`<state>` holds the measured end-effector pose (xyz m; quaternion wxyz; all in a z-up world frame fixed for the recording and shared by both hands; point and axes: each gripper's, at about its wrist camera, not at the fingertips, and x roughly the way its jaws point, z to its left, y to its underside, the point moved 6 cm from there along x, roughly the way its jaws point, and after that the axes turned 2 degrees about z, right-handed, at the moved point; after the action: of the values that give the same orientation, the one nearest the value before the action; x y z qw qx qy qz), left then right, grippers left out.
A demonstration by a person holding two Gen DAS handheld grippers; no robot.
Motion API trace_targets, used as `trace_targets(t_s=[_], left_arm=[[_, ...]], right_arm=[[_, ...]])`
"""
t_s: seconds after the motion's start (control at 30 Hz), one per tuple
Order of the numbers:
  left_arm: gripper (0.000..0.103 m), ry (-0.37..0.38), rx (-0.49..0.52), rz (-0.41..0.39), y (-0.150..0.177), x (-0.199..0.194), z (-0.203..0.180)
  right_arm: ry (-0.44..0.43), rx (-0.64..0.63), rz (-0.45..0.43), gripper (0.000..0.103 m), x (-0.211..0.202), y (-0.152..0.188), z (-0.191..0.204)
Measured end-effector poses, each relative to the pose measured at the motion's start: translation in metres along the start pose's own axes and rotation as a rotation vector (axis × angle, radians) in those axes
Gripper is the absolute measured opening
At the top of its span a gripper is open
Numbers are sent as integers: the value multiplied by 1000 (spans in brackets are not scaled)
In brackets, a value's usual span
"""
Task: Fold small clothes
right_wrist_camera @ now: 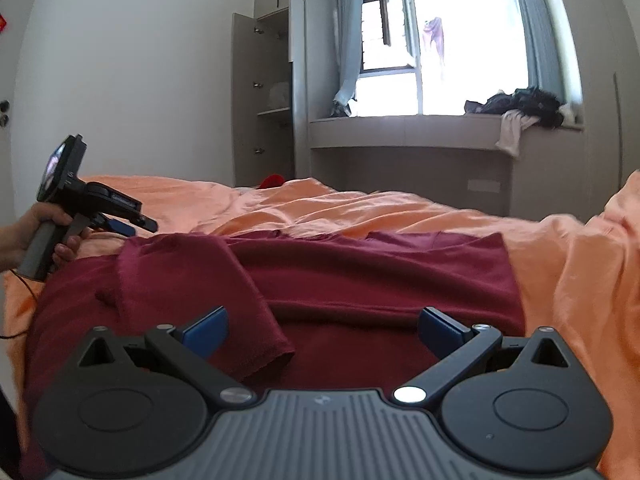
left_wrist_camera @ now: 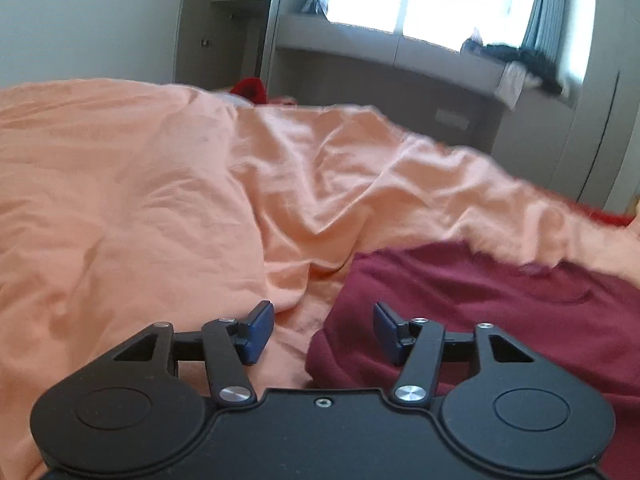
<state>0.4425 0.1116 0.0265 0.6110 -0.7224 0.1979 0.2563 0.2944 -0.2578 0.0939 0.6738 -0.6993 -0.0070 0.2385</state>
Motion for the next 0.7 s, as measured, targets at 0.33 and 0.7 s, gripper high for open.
trace_targets(t_s=[0.33, 0.7], left_arm=[[44, -44, -24, 7, 11, -3, 17], [11, 27, -148, -12, 12, -21, 43]], right_arm=[[74, -53, 85, 103, 7, 13, -4], [53, 15, 94, 103, 4, 18, -13]])
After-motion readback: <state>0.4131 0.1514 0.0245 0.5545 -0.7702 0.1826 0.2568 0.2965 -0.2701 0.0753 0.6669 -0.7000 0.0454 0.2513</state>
